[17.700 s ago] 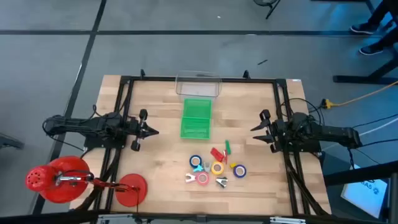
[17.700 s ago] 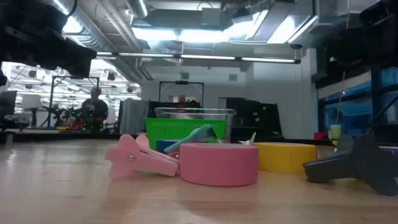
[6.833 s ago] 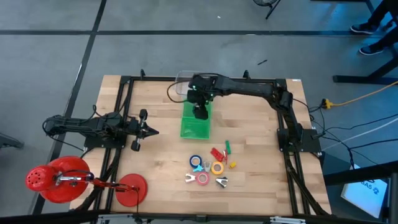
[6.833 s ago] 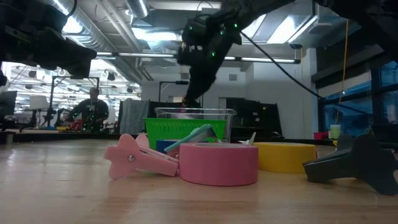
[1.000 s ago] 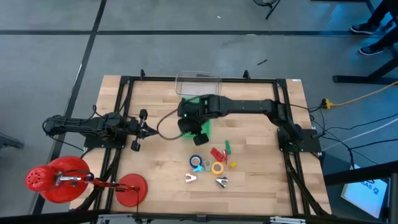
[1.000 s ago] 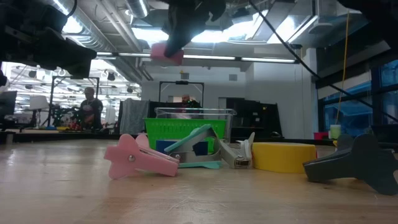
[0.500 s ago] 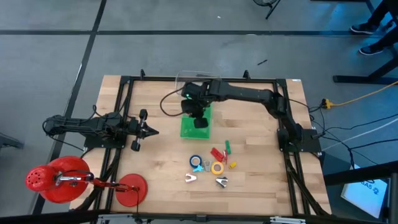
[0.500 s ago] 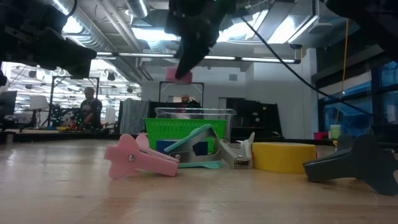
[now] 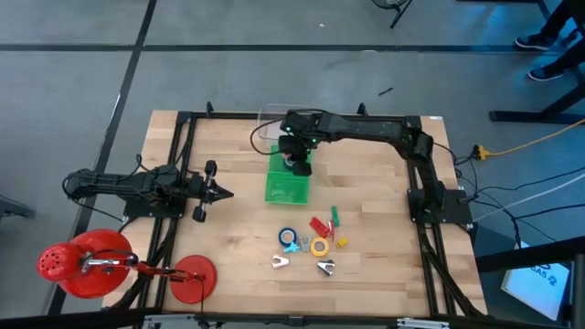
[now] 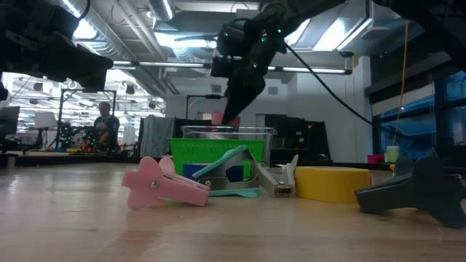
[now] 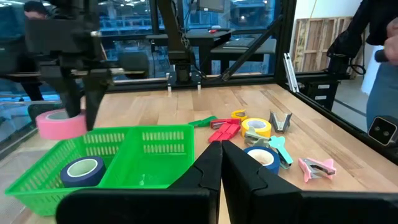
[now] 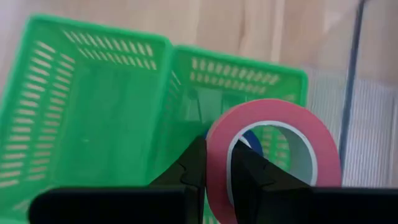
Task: Pick and place Stapler, Stapler remover, tape
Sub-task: Put the pink tape into the top green bin
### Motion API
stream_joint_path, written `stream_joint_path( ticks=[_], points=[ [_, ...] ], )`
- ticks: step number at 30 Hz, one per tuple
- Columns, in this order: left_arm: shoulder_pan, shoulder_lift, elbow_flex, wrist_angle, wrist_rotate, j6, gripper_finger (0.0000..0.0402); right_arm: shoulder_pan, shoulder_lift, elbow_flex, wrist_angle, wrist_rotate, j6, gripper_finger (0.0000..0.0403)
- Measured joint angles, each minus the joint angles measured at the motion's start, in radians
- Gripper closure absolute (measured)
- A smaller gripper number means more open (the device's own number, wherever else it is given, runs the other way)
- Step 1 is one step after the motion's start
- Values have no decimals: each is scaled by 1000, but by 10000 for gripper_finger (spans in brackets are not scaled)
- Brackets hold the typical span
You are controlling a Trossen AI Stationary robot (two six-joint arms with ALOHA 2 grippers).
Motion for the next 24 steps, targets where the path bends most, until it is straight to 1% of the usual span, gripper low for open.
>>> stream_joint_path(
  ticks=[6, 11, 19, 24],
  points=[
    [0, 0, 0, 0, 0, 0, 393, -16, 0, -82, 89, 0, 1, 357],
    [0, 0, 0, 0, 0, 0, 396, -22, 0, -114, 126, 1, 1, 355],
    [0, 0, 0, 0, 0, 0, 394, -20, 0, -118, 139, -2, 34, 320],
    [0, 0, 0, 0, 0, 0, 395, -22, 0, -118, 139, -2, 37, 318]
  ],
)
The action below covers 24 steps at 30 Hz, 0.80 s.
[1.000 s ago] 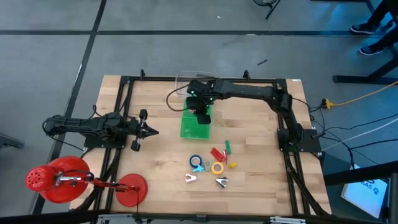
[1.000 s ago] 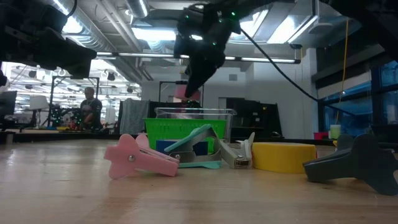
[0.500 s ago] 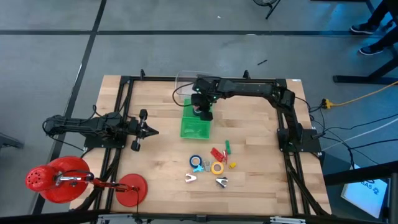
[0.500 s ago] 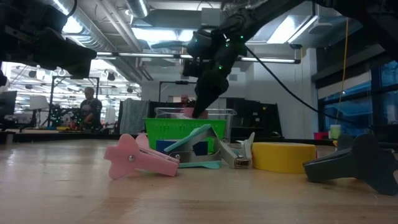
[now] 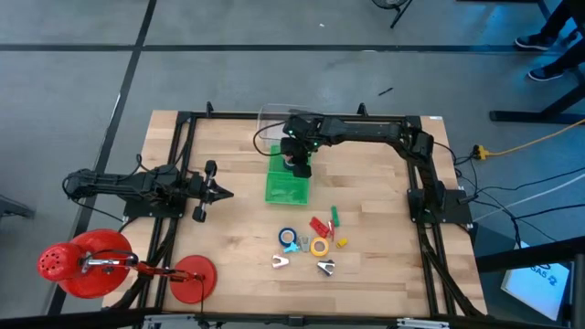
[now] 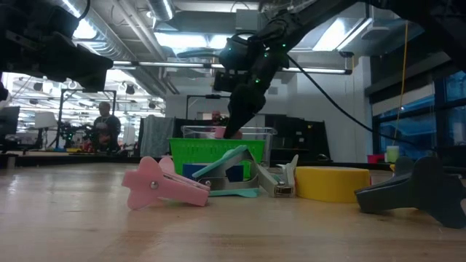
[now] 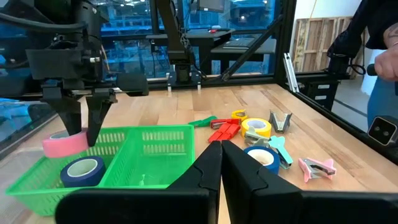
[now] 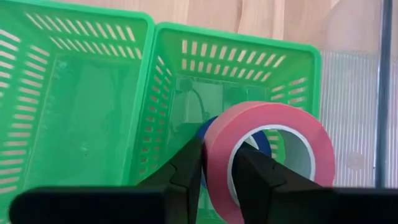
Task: Pick and place Stapler, Stapler remover, tape
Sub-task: Put the pink tape into the top green bin, then put the yellow tape into the top green bin
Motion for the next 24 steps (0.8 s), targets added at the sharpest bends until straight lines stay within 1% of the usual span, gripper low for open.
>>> stream_joint_path(
  ticks=[5, 8, 12, 19, 21, 24],
  points=[
    [0, 0, 0, 0, 0, 0, 397, 0, 0, 0, -1, -2, 1, 316],
    [0, 0, 0, 0, 0, 0, 396, -1, 0, 0, -2, -33, 16, 304],
    [0, 0, 0, 0, 0, 0, 393, -2, 0, 0, -2, -43, 17, 272],
    [0, 0, 0, 0, 0, 0, 397, -2, 0, 0, -16, -43, 19, 195],
    [0, 0, 0, 0, 0, 0, 397, -2, 0, 0, -34, -43, 19, 179],
    [0, 0, 0, 0, 0, 0, 395, -2, 0, 0, -72, -43, 19, 167]
  ],
)
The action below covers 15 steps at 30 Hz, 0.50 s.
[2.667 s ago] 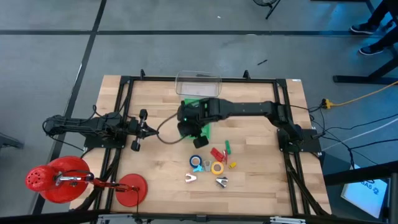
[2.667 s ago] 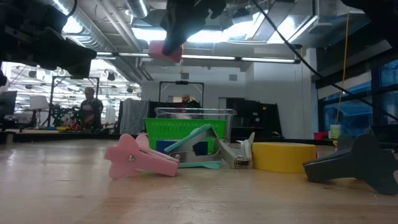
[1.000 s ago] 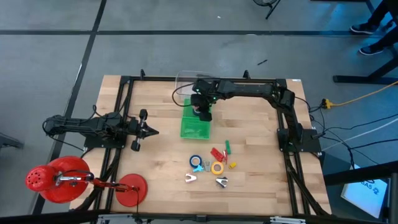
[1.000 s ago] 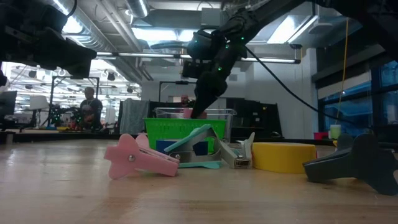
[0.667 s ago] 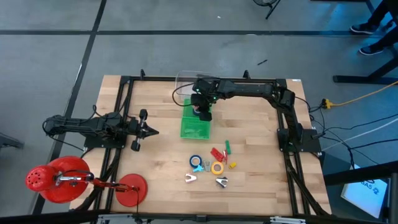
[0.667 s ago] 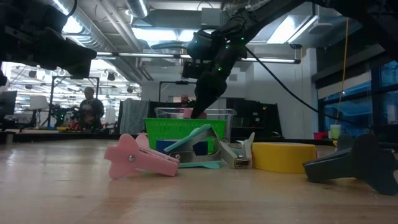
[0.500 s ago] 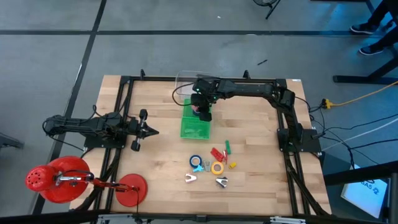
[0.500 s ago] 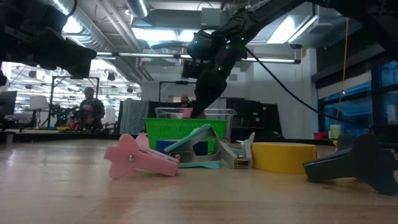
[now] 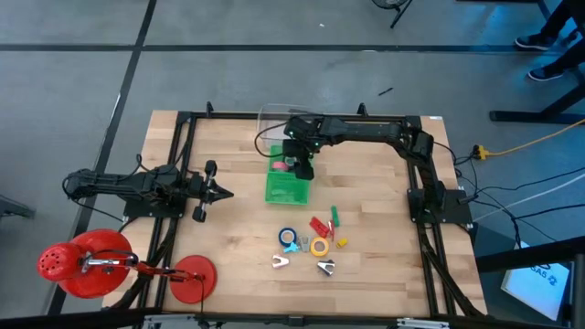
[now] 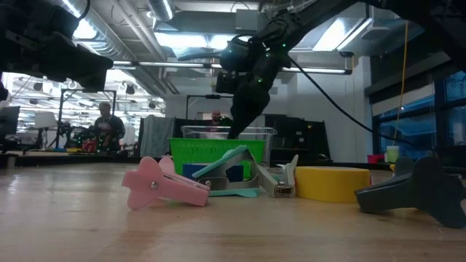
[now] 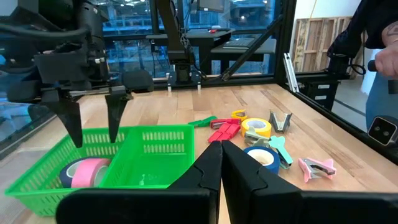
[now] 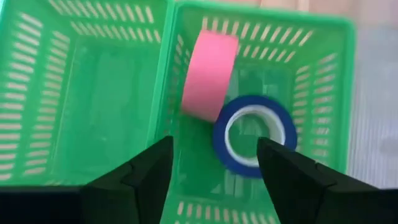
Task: Pick and place Stapler, Stapler remover, tape
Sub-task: Put the yellow tape into the top green bin
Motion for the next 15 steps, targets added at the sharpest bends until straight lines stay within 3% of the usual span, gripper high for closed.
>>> stream_joint_path(
  ticks=[7, 15],
  points=[
    [0, 0, 0, 0, 0, 0, 395, 1, -61, 1, -29, -4, 8, 178],
    [0, 0, 0, 0, 0, 0, 395, 20, -147, 1, 1, -176, 103, 194]
  ],
)
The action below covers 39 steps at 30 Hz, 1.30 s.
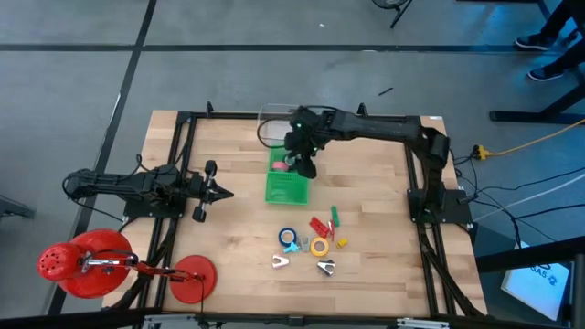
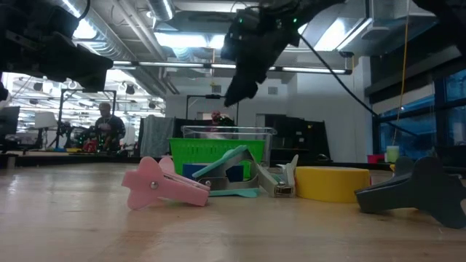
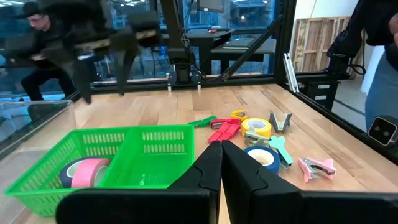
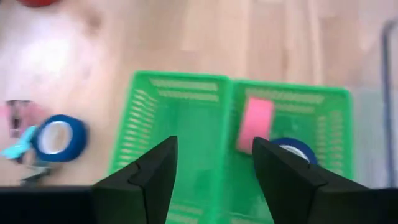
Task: Pick and place Stapler, Stapler remover, tape
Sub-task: Put the yellow tape into the top green bin
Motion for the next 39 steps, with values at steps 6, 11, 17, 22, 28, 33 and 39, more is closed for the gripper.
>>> stream_joint_path(
  ticks=[6, 11, 17, 22, 28, 33, 39],
  points=[
    [0, 0, 0, 0, 0, 0, 395, 68, -33, 0, -19, -7, 0, 203],
    [0, 0, 0, 0, 0, 0, 397, 157, -42, 0, -41, -7, -1, 210],
    [0, 0, 0, 0, 0, 0, 394, 281, -48, 0, -51, -7, -1, 221],
    [0, 0, 0, 0, 0, 0, 395, 394, -48, 0, -47, -7, -1, 227],
    [0, 0, 0, 0, 0, 0, 397, 541, -48, 0, -2, -7, 0, 232],
    [0, 0, 0, 0, 0, 0, 393, 656, -48, 0, 28, -7, -1, 232],
    [0, 0, 0, 0, 0, 0, 396, 755, -48, 0, 58, -7, 0, 232]
  ],
)
